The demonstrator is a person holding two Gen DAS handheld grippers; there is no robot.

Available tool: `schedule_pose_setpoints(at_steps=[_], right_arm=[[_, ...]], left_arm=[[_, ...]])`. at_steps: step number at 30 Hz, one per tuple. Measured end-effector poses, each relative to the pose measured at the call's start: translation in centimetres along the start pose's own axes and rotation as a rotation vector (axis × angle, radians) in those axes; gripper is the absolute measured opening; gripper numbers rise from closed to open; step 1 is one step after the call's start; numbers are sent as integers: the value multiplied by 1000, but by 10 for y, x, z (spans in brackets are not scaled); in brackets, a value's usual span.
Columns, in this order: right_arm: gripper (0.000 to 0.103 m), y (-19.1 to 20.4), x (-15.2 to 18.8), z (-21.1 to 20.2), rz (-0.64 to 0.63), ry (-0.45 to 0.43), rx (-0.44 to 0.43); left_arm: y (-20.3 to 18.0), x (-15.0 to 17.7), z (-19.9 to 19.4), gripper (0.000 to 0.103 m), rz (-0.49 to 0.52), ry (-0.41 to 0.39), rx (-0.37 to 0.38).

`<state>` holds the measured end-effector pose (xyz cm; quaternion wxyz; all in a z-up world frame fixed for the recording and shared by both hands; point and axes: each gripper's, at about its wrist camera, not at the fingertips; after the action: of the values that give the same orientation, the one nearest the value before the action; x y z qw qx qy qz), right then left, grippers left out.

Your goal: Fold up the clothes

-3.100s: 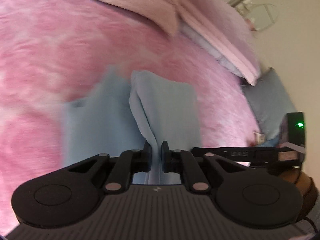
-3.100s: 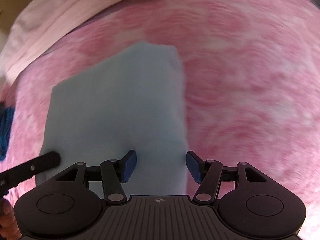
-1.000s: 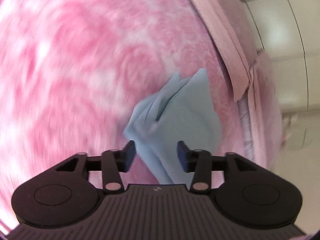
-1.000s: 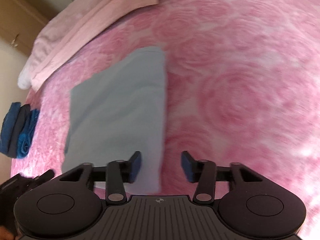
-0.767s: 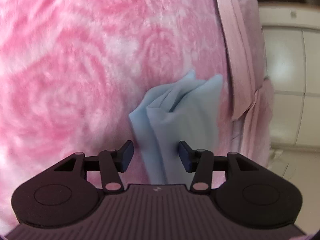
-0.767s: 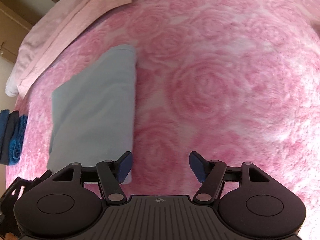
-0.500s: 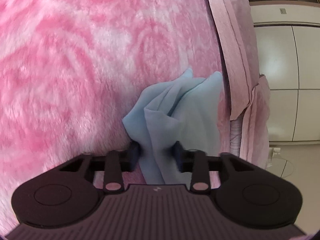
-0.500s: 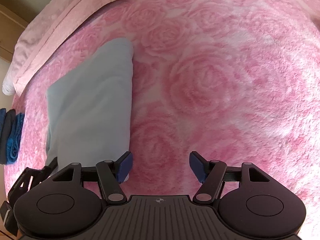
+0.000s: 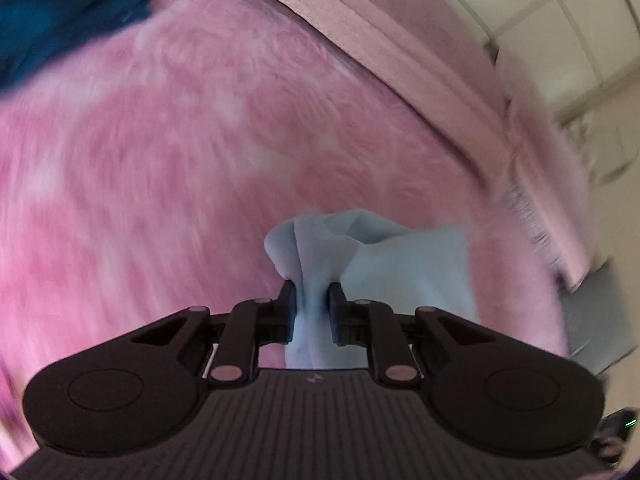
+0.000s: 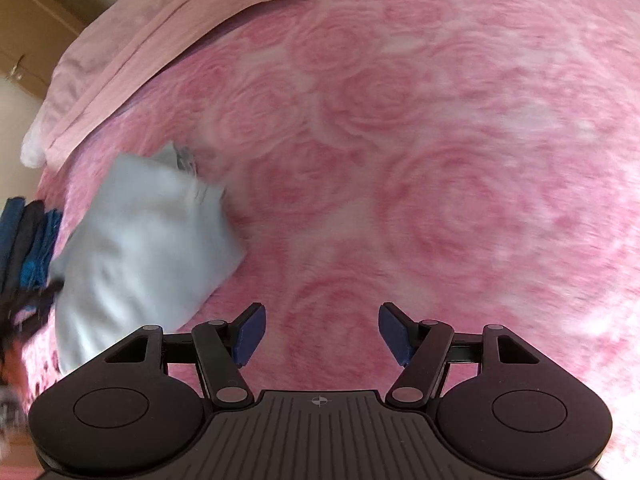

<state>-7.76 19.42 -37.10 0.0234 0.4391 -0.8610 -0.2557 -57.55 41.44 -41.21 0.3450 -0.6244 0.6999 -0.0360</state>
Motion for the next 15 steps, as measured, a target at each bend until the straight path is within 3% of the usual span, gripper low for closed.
schedule_pose_setpoints(at_steps=[3,6,10,13,15], right_arm=[[66,10,-6,21,1,39,-52],[66,17,-17,32,49,58,-135],[77,23,-31,47,105,74,-240],[78,27,-39,67,145,98,-289],[78,28,-41,85,190,136,-324]], left_arm=[[13,-2,9,25,-53,38,41],[22,22,-9,43,-142,-24,43],[32,73,-31,46,-380,-97,111],[31,110,-34,55,-535,-117,195],[23,121,-24,60,-536,-94,203]])
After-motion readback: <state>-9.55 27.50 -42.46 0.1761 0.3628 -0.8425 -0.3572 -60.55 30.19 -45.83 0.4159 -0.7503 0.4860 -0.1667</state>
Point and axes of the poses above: each gripper's, at about its wrist camera, not at the fingertips, and z roughly the way its jaws point, y to its left, x to its underside, and after that the axes turned 12 degrees about z, right-handed
